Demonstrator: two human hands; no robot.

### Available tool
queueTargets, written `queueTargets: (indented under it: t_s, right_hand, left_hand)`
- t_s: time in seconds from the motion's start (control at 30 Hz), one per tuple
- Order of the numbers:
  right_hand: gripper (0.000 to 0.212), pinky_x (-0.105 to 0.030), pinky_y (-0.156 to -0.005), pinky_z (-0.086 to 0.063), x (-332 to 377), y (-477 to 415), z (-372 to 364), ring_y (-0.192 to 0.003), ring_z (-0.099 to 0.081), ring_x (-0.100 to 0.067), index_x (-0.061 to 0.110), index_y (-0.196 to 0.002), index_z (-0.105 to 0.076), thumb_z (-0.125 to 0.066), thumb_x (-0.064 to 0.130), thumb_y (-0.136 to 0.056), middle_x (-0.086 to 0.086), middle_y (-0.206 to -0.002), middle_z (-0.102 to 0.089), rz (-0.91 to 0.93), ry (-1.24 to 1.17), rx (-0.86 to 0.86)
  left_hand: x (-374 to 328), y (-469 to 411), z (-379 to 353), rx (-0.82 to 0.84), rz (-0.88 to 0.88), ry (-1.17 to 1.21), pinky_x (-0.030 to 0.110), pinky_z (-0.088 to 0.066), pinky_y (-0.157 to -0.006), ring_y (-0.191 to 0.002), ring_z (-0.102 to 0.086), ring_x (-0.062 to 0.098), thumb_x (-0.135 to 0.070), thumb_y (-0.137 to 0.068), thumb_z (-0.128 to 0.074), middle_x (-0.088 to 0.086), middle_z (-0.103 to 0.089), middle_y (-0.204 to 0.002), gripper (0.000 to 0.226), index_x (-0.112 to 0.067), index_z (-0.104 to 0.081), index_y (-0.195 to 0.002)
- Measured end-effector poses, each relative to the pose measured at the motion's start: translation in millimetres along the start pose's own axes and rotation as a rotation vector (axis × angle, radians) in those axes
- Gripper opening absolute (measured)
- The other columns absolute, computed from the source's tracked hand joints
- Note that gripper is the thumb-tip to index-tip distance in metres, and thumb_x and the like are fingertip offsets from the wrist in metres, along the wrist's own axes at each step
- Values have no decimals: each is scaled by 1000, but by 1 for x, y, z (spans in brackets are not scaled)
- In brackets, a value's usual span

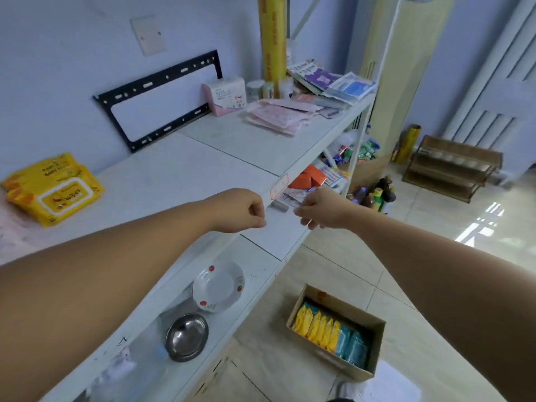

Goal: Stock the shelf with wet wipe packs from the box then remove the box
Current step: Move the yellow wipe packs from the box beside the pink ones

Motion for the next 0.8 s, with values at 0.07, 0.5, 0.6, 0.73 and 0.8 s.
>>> queueTargets:
  t_s: [0.07,0.5,0.6,0.73,0.8]
  right_hand:
    - [24,-26,-62,-51,-33,7,10,-84,-76,-18,12,-92,-69,-62,34,-97,0,-89,-77,-35,34,31]
    - [26,-36,-82,-60,-252,24,60,-88,-75,-19,10,-99,-74,-67,34,-92,-2,-93,-78,-251,190,337]
    - [28,-35,-85,-57,-285,32,54,-93,-75,-23,6,-99,-75,-67,32,-92,-5,-96,-78,-276,247,422]
    - [34,-37,-91,-55,-320,34,39,-106,-67,-28,4,-108,-72,-62,33,-93,-9,-112,-71,-274,450,501]
    - [33,-39,-91,-56,-336,33,29,-104,-67,-28,7,-110,-70,-63,34,-92,-9,-113,-70,-291,483,551]
  left_hand:
    - [-18,-21,-17,9,0,36,22,-44,-68,-82,-59,-1,-39,-87,-71,-15,-66,-92,12,-28,-69,-92]
    - [-123,-129,-173,244,95,140,26,-49,-75,-85,-61,6,-38,-88,-68,-15,-63,-88,8,-31,-65,-86]
    - [-127,-135,-205,303,145,170,31,-53,-84,-88,-63,7,-40,-89,-67,-13,-66,-91,10,-33,-65,-82]
    - [-123,-140,-245,378,210,195,32,-53,-87,-93,-63,9,-38,-91,-66,-12,-68,-96,13,-27,-71,-89]
    - [-117,-147,-268,417,235,215,29,-51,-83,-92,-62,7,-37,-90,-66,-15,-67,-92,14,-25,-72,-89]
Point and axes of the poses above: each hand's wrist, its own y-axis away from the middle knuckle, its own z-axis out of the back of the hand, x = y × z, the point moved 2 cm from there along -y, towards the middle knuckle
